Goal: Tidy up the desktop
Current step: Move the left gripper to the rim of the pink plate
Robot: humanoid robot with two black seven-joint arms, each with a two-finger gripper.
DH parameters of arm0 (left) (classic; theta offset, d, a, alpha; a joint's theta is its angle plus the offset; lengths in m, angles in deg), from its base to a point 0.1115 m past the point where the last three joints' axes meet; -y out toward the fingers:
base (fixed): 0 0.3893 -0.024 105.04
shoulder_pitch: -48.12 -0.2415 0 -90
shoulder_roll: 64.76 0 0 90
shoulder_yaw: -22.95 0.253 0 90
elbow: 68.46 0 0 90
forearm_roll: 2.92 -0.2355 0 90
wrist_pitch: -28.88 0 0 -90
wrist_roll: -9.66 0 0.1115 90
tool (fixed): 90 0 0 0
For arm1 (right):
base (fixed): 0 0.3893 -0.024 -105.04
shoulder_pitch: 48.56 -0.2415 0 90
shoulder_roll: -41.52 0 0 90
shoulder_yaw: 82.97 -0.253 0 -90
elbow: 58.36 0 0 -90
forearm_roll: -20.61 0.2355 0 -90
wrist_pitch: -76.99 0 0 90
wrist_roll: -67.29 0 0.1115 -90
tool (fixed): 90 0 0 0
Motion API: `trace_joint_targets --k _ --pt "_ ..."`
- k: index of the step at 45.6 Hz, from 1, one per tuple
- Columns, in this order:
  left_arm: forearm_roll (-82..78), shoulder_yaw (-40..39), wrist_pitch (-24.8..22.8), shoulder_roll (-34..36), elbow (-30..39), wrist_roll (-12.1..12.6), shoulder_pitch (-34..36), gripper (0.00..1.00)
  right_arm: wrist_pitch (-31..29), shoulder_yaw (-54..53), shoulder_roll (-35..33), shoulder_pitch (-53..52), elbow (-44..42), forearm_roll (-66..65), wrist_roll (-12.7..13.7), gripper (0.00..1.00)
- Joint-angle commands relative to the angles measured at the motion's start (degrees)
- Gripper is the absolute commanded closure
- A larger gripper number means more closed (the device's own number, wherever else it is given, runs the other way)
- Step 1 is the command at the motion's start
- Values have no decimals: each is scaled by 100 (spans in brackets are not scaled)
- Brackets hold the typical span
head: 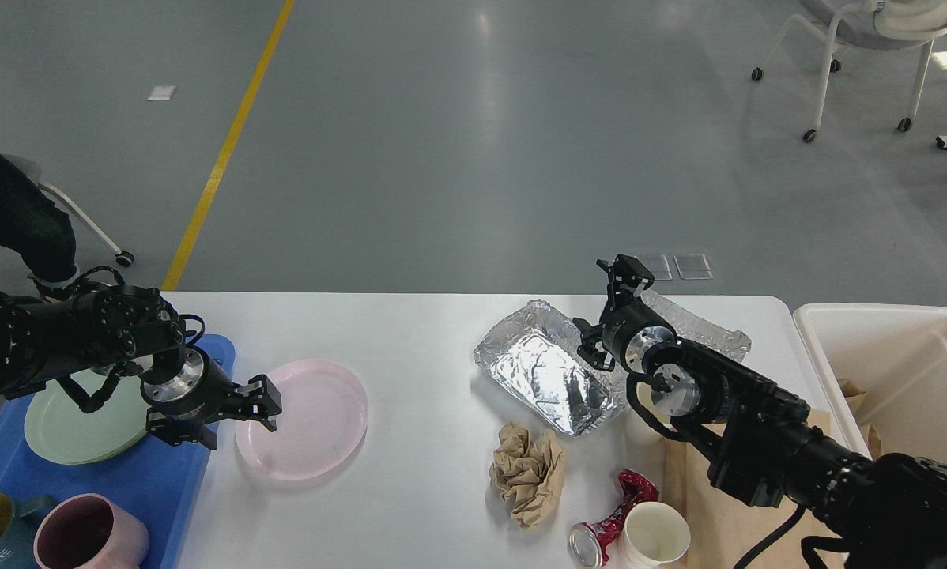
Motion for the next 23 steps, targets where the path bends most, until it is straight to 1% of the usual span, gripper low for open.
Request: trace_joint_targets --k 1,8,23 --pt "1 -41 2 -68 -46 0 -102 18 0 0 0 0 0 0 0 0" --pt "1 -41 -6 -129 -248 0 -216 18 0 0 0 0 0 0 0 0" --pt "1 -50 -6 -147 -319 0 -374 18 0 0 0 0 0 0 0 0"
